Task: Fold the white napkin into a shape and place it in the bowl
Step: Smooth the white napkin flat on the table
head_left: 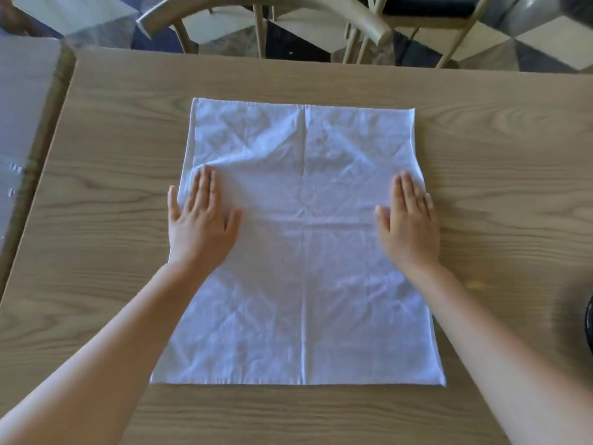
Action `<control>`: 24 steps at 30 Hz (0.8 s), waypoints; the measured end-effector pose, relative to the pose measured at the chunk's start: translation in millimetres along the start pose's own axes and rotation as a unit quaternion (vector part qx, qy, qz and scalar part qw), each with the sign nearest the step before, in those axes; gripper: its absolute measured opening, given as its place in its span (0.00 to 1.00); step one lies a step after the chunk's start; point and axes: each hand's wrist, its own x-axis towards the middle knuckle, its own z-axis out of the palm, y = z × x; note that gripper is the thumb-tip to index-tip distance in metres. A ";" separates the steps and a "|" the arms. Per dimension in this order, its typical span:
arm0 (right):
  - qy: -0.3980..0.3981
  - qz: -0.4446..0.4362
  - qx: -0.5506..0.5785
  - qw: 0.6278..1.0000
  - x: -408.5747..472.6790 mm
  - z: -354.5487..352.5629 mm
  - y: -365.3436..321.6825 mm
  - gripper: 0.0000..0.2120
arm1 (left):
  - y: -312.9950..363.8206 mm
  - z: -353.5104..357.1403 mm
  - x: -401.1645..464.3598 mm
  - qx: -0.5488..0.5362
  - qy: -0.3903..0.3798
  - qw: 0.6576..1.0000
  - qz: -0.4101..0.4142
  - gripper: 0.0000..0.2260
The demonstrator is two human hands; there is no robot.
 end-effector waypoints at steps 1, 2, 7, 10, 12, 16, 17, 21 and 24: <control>0.007 0.019 0.009 1.000 7.4 -1.2 -7.4 0.31 | 3.4 -3.1 8.8 -0.005 0.009 1.000 -0.020 0.31; 0.014 0.019 0.017 1.000 17.1 -2.0 -18.8 0.31 | 11.8 -5.9 19.2 -0.016 0.022 1.000 -0.011 0.30; -0.022 -0.120 0.025 0.992 81.3 4.1 -76.2 0.28 | 65.2 1.4 79.2 -0.003 0.001 0.979 0.203 0.28; -0.063 -0.128 0.014 0.990 104.7 12.4 -70.3 0.28 | 65.8 11.2 103.5 0.021 -0.038 0.979 0.201 0.31; -0.063 -0.101 -0.005 0.993 116.8 11.8 -43.7 0.29 | 50.5 10.9 115.9 0.011 -0.037 0.982 0.185 0.31; -0.045 0.013 -0.045 0.998 122.5 0.9 22.7 0.32 | 5.3 2.5 128.1 -0.010 -0.009 0.994 0.109 0.30; -0.052 0.021 -0.049 0.997 122.1 -2.3 31.1 0.32 | -1.6 1.3 128.7 -0.012 -0.005 0.996 0.088 0.29; -0.096 0.008 -0.093 0.991 120.9 -12.3 32.3 0.32 | 3.7 -4.0 125.7 -0.006 -0.034 0.999 0.025 0.29; -0.075 -0.119 -0.064 0.988 84.0 -23.1 25.8 0.32 | 32.1 -9.4 94.0 -0.015 -0.049 0.999 -0.013 0.29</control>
